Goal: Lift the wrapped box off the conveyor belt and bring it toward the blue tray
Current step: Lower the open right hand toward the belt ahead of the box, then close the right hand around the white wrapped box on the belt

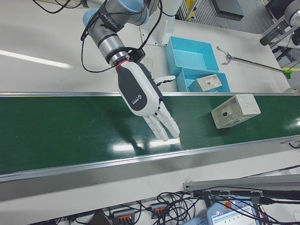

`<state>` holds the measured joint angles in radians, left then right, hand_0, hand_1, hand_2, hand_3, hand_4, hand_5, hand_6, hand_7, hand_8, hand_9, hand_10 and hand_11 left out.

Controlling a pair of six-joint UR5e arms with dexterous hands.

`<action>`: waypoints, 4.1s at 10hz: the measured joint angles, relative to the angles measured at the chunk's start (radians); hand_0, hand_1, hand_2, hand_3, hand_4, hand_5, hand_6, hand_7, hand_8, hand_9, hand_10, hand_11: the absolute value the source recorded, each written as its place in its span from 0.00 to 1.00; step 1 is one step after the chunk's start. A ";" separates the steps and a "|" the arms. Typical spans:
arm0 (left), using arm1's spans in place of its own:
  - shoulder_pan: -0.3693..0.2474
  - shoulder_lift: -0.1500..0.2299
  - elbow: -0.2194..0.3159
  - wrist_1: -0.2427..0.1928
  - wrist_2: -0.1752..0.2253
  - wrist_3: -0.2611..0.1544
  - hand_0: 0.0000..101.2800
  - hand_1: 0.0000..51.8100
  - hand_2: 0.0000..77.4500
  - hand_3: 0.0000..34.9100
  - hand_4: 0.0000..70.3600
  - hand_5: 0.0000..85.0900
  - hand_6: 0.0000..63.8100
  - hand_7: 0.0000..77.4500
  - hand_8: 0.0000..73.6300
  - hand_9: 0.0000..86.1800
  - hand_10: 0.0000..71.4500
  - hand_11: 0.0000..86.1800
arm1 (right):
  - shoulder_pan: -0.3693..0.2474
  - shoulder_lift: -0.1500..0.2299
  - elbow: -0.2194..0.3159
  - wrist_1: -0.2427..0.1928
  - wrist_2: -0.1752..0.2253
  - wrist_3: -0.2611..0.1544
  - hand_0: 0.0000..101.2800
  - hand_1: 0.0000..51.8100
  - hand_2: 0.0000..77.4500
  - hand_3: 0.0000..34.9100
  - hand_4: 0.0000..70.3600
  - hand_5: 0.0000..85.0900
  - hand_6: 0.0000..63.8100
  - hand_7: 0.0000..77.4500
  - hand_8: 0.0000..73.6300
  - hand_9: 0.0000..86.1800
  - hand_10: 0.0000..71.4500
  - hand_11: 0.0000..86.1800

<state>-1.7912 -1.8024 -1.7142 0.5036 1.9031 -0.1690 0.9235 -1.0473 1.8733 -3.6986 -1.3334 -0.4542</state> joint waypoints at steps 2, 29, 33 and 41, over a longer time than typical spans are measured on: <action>0.000 0.000 0.000 0.000 0.000 0.000 0.00 0.00 0.01 0.00 0.00 0.01 0.00 0.00 0.00 0.00 0.01 0.00 | -0.001 0.012 -0.026 0.006 0.004 0.004 0.46 0.27 0.11 0.02 0.00 0.01 0.00 0.00 0.00 0.02 0.02 0.03; 0.000 0.000 0.000 0.000 0.000 0.000 0.00 0.00 0.01 0.00 0.00 0.01 0.00 0.00 0.00 0.00 0.01 0.00 | -0.023 0.038 -0.106 0.078 0.022 0.011 0.45 0.24 0.15 0.00 0.02 0.01 0.00 0.00 0.00 0.02 0.00 0.02; 0.000 0.000 0.000 0.000 0.000 0.000 0.00 0.00 0.01 0.00 0.00 0.01 0.00 0.00 0.00 0.00 0.01 0.00 | -0.045 0.035 -0.109 0.080 0.025 0.009 0.45 0.24 0.17 0.00 0.02 0.01 0.00 0.00 0.00 0.02 0.00 0.02; 0.000 0.000 0.000 0.000 0.000 0.000 0.00 0.00 0.01 0.00 0.00 0.01 0.00 0.00 0.00 0.00 0.00 0.00 | -0.057 0.031 -0.111 0.081 0.028 0.009 0.45 0.24 0.17 0.00 0.02 0.01 0.00 0.00 0.00 0.02 0.00 0.02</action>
<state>-1.7912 -1.8024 -1.7142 0.5036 1.9030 -0.1689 0.8669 -1.0161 1.7626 -3.6179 -1.3054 -0.4449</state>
